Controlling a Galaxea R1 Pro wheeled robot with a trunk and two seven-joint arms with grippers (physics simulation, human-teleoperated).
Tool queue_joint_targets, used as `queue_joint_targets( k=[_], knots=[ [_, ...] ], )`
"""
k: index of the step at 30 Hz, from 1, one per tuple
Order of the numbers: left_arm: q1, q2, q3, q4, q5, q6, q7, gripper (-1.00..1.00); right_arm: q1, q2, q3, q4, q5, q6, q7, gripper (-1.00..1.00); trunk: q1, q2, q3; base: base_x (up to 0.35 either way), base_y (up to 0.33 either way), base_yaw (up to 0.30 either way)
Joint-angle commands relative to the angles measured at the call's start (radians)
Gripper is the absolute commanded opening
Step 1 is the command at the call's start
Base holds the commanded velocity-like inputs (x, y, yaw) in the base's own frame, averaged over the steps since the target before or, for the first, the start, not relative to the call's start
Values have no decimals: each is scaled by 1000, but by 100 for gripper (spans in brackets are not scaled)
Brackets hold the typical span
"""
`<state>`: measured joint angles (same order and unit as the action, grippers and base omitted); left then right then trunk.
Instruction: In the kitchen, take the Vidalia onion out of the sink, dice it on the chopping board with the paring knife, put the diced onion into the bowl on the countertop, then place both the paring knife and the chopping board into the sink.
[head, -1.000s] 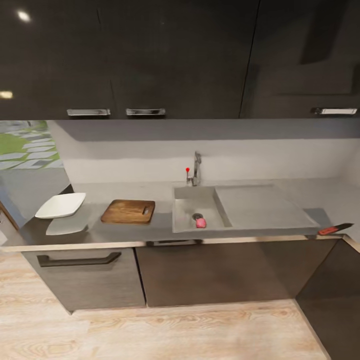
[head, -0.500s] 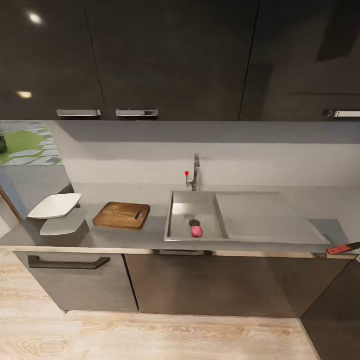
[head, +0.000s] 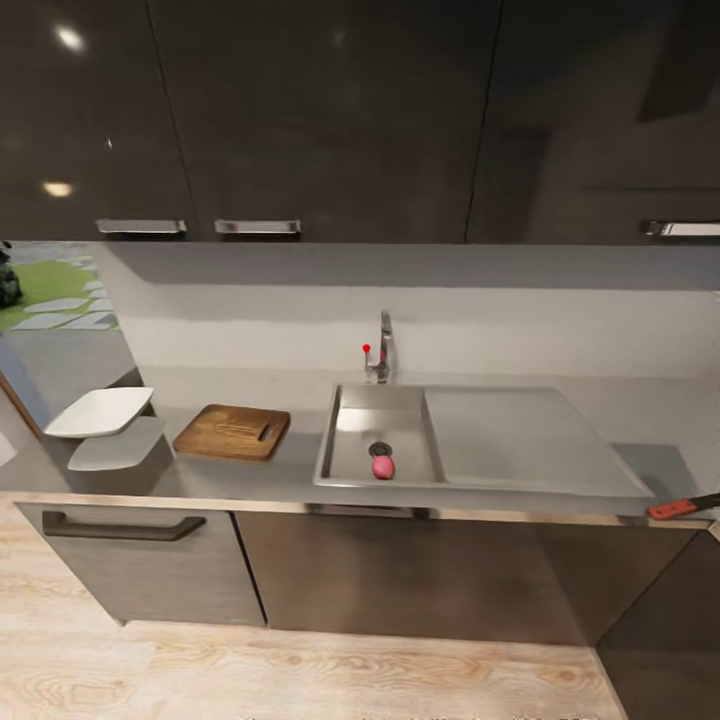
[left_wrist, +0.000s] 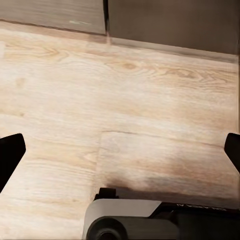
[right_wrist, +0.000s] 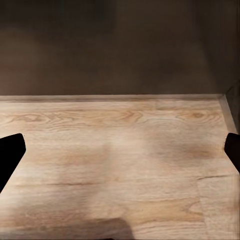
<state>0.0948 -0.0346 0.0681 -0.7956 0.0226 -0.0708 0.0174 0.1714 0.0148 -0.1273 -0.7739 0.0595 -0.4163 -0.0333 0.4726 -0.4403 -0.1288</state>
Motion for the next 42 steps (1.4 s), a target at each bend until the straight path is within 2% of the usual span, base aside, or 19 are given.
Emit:
queue_joint_targets(
  k=[1,10,42],
  knots=[
    [0,-1,1,-1,2,-1,1,100,0,1,-2,-1,6,-1,-3,100,0,-2,-2,-129,-212,0],
    [0,-1,1,1,1,-1,1,100,0,1,-2,-2,6,-4,-3,100,0,-2,-2,-142,-149,0],
    [-1,-2,2,11,2,0,0,100,0,1,-2,-1,8,-4,-3,100,0,-2,3,-3,-3,-14]
  ],
)
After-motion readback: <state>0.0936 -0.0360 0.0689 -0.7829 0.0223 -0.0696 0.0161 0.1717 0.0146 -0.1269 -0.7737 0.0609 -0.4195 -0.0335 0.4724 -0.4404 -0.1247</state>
